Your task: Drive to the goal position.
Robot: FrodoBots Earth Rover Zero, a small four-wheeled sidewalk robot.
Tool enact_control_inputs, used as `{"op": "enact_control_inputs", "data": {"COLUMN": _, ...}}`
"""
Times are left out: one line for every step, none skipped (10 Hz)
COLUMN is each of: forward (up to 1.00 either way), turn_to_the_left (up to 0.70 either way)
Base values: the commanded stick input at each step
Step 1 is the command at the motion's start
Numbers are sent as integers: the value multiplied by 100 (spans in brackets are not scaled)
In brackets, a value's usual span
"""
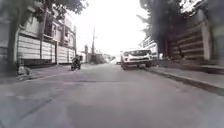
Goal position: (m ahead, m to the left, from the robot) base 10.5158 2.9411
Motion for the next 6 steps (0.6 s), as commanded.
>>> {"op": "enact_control_inputs", "data": {"forward": 100, "turn_to_the_left": 0}}
{"op": "enact_control_inputs", "data": {"forward": 100, "turn_to_the_left": 0}}
{"op": "enact_control_inputs", "data": {"forward": 100, "turn_to_the_left": 0}}
{"op": "enact_control_inputs", "data": {"forward": 100, "turn_to_the_left": 0}}
{"op": "enact_control_inputs", "data": {"forward": 100, "turn_to_the_left": 0}}
{"op": "enact_control_inputs", "data": {"forward": 100, "turn_to_the_left": 0}}
